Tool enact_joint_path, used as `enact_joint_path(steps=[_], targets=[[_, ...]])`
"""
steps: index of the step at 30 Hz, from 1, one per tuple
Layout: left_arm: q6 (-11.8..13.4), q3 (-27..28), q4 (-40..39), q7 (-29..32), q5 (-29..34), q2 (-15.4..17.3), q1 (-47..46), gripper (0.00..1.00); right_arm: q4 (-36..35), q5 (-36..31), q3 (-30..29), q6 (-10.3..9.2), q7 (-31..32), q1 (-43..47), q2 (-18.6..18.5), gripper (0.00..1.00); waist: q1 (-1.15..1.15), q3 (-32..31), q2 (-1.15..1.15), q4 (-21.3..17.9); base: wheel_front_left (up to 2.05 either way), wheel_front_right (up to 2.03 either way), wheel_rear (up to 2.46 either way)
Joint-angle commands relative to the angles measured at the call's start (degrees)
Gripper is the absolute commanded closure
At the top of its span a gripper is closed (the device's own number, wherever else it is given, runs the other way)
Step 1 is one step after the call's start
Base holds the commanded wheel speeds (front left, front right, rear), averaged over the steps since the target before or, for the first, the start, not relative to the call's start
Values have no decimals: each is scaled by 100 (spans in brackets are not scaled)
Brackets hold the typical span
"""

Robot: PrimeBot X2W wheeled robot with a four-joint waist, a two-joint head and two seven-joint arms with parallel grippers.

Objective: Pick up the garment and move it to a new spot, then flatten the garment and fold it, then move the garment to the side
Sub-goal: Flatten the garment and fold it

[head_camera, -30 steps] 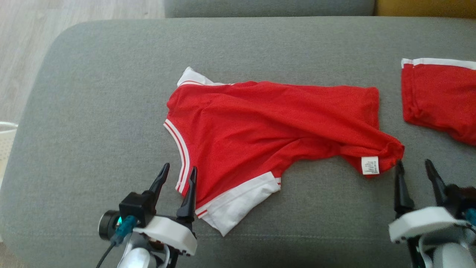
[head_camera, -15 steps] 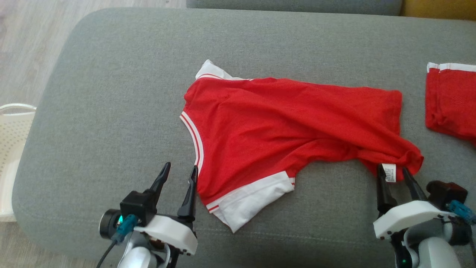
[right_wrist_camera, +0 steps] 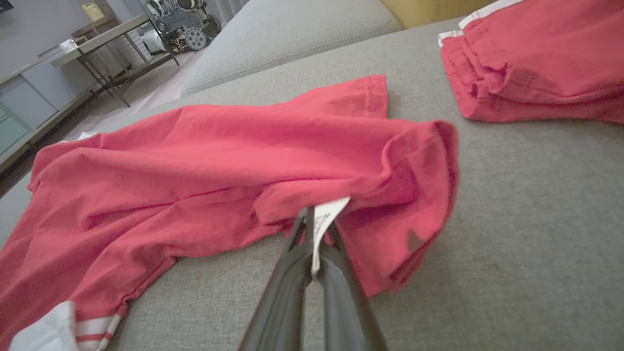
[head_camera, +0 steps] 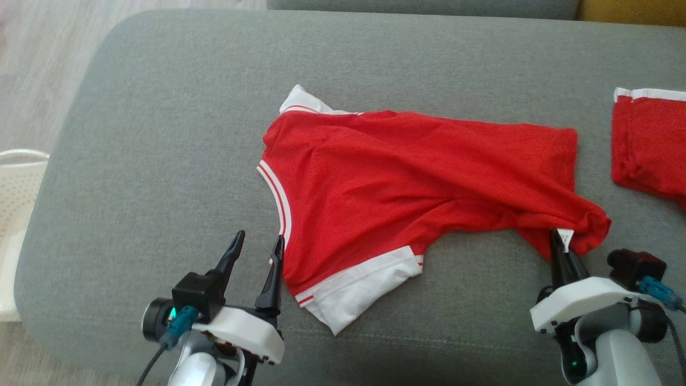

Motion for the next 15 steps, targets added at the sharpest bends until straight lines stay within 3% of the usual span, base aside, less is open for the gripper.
enact_joint_path(steps=[1, 8, 15], targets=[[24, 189, -163, -71, -8, 2, -209, 0, -227, -71, 124, 35, -38, -115, -23, 100, 0, -53, 0, -61, 0, 0, 0], [56, 171, -179, -71, -52, 2, -145, 0, -772, -73, 210, 35, 118, 254, -23, 100, 0, -242, 0, -284, 0, 0, 0], [122, 83, -190, -71, -147, 2, -67, 0, -1758, 106, 635, 35, 1004, 1184, -23, 100, 0, -429, 0, -475, 0, 0, 0]])
